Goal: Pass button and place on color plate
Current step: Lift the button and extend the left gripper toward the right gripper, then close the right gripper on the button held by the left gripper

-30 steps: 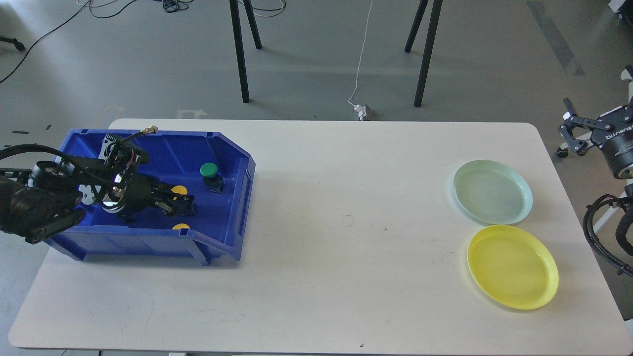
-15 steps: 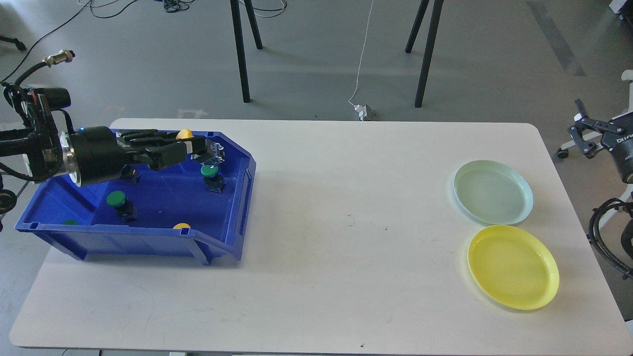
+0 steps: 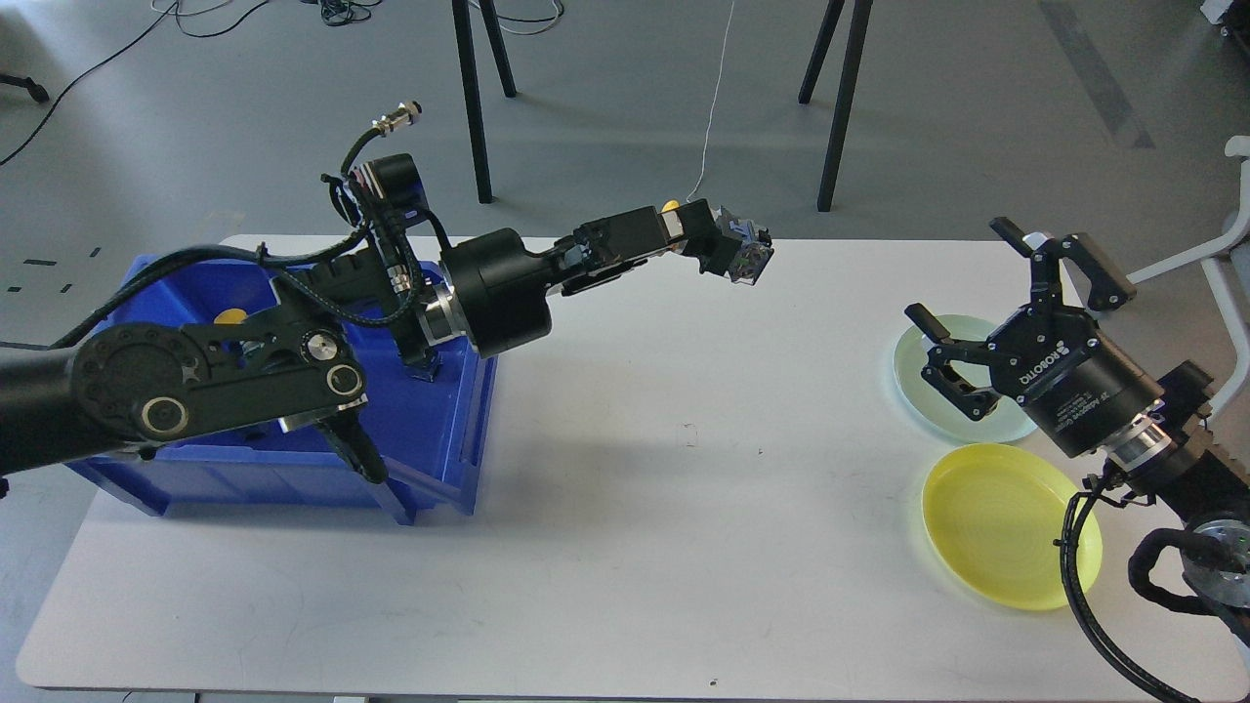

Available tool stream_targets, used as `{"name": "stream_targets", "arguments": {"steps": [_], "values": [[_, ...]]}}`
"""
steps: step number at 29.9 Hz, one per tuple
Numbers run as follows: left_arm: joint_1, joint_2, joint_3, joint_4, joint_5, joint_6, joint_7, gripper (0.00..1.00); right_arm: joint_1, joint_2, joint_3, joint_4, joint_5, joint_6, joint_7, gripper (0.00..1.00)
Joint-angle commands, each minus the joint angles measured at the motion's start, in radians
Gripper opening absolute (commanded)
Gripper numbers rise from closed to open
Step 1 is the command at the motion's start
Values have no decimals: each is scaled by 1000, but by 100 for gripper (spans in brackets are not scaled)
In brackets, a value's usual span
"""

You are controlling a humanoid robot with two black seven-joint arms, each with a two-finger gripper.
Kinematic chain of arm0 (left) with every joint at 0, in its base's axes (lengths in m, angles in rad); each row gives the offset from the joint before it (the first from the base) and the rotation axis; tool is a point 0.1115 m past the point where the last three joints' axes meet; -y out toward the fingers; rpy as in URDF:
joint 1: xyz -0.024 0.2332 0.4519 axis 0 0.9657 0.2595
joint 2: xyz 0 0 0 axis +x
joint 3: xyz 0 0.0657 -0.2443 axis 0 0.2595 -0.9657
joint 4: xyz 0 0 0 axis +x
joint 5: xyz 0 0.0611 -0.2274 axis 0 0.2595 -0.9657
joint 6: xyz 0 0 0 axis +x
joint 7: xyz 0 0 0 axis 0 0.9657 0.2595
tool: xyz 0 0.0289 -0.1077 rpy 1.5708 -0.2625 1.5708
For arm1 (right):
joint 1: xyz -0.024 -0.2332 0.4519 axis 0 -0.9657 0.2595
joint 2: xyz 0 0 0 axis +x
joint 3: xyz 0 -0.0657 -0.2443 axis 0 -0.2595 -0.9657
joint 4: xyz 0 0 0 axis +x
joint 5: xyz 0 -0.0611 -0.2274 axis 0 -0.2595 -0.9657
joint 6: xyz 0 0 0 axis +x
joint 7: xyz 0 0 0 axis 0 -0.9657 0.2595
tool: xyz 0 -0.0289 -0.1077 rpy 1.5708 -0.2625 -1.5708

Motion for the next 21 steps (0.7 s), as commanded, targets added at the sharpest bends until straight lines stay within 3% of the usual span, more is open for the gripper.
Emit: {"name": "stream_targets", "arguments": {"steps": [1, 7, 11, 17, 21], "values": [[54, -56, -44, 50, -3, 0, 0, 3, 3, 44, -52, 66, -101, -29, 0, 99], [77, -61, -84, 56, -1, -1, 0, 3, 17, 132, -103, 65, -98, -38, 8, 99], [81, -62, -84, 56, 3, -1, 0, 3, 20, 202, -112, 60, -98, -74, 61, 99], [83, -61, -84, 52, 6, -1, 0, 4, 43, 216, -125, 58, -94, -81, 106, 99], [83, -62, -81, 52, 10, 0, 0, 4, 69, 216, -131, 55, -94, -83, 106, 99]]}}
